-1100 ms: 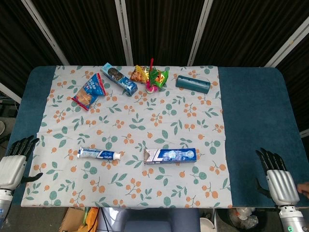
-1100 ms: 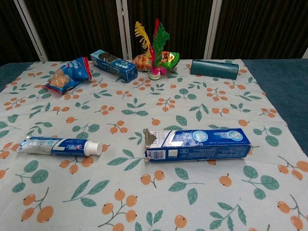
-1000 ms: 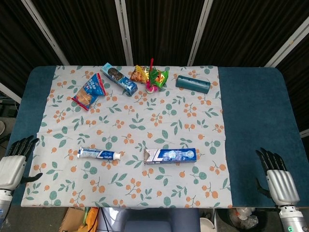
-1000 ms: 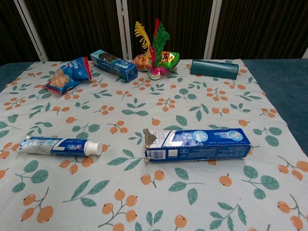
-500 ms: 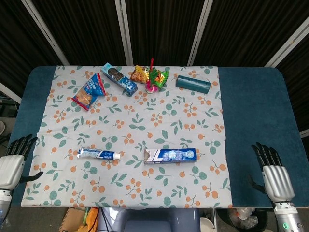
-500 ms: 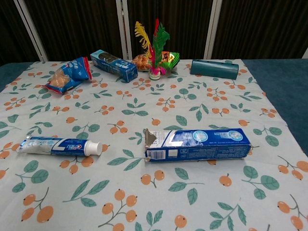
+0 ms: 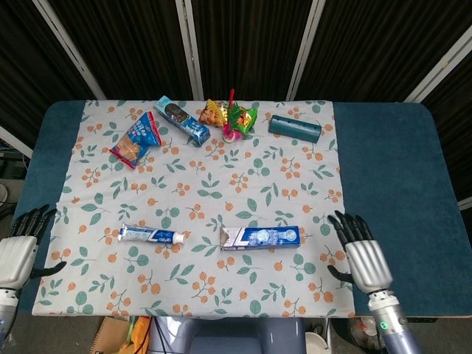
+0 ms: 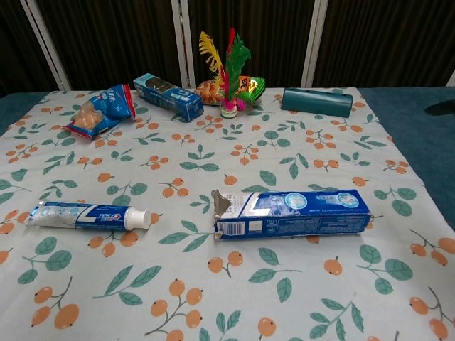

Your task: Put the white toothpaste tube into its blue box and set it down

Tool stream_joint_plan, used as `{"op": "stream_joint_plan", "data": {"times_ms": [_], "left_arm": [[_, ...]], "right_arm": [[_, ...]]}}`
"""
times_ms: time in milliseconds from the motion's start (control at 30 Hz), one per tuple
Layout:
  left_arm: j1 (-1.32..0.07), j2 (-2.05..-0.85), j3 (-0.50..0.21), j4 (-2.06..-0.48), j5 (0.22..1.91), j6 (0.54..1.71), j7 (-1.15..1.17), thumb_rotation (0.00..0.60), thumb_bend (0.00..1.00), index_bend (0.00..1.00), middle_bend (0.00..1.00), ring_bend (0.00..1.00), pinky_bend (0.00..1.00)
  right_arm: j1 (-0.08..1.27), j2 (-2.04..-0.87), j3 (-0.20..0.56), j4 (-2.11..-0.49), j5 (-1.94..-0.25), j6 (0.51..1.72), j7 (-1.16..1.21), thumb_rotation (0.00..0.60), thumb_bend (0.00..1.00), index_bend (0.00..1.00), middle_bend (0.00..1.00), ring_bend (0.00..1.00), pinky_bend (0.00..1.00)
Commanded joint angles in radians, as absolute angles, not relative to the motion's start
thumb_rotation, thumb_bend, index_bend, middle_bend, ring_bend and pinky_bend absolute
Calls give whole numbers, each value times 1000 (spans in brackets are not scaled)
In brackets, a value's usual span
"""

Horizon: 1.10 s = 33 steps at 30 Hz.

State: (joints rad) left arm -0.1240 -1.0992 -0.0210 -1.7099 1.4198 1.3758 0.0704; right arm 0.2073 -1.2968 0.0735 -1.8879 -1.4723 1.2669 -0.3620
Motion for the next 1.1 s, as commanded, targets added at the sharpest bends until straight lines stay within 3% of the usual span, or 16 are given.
{"op": "stream_joint_plan", "data": {"times_ms": [33,433,633,1100], "left_arm": [[-126,-1092,-21,-1713,1415,1368,66,600,0,0,0,0,0],[-133,-1079,-19,-1723,1394,1339,60,600,0,0,0,0,0],[-135,-1075,-19,-1728,1388,1331,57,600,0,0,0,0,0],[-139,-1075,-13,-1735,1393,1323,66,600,0,0,0,0,0]], "right_arm": [[306,-1448,136,-1899,-1326,1166,-518,600,196,0,0,0,11],[446,-1632,204,-1831,-1084,1123,-732,600,195,0,1,0,34],[475,-1671,188,-1789,-1057,1146,-768,600,196,59,104,66,142],[515,-1713,168,-1714,-995,1157,-757,600,234,170,204,169,196]]}}
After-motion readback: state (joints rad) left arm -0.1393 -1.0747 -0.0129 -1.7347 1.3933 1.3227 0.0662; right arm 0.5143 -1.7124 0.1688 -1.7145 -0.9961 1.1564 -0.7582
